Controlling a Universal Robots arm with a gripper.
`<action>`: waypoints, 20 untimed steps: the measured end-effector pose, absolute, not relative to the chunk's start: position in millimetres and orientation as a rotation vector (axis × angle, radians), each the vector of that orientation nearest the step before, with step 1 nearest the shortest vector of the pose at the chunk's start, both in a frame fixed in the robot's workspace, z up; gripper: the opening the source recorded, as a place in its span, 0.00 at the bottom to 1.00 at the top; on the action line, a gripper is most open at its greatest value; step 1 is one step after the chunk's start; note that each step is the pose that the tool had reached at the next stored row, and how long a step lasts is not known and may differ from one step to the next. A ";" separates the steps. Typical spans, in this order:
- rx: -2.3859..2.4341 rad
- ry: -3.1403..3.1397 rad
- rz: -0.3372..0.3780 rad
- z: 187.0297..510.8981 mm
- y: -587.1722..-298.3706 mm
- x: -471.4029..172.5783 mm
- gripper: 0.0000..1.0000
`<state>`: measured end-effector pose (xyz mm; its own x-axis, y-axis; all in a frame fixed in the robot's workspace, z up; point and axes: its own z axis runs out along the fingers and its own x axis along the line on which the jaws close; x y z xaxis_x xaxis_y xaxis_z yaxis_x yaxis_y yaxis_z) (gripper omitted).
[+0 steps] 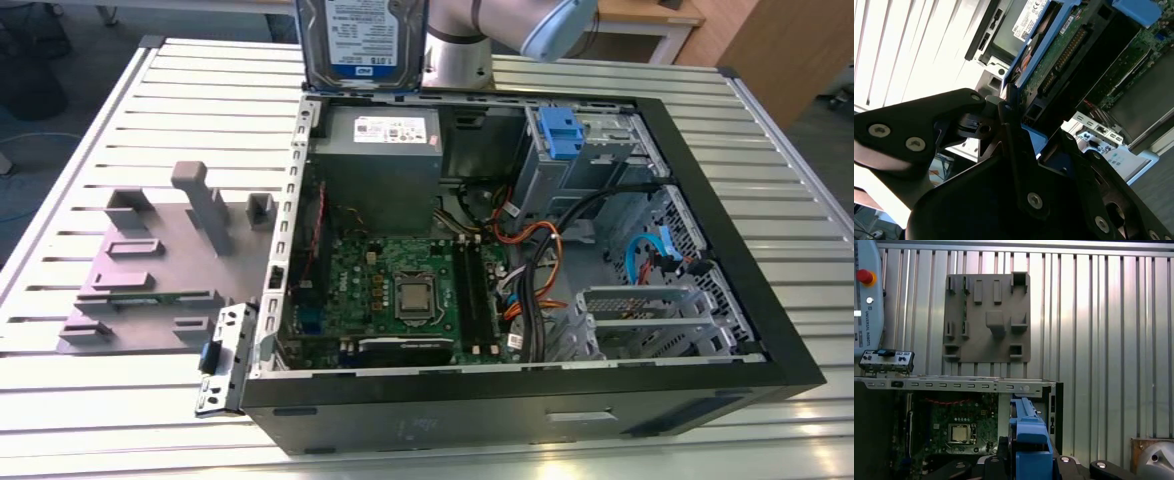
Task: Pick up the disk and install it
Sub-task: 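Pick up the disk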
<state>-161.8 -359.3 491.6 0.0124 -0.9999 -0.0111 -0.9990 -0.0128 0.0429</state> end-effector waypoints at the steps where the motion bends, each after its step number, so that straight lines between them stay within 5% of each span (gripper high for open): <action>1: 2.219 -2.191 -0.059 491.6 -359.3 -160.8 0.36; 20: 2.219 -2.191 -0.060 491.6 -359.3 -140.4 0.36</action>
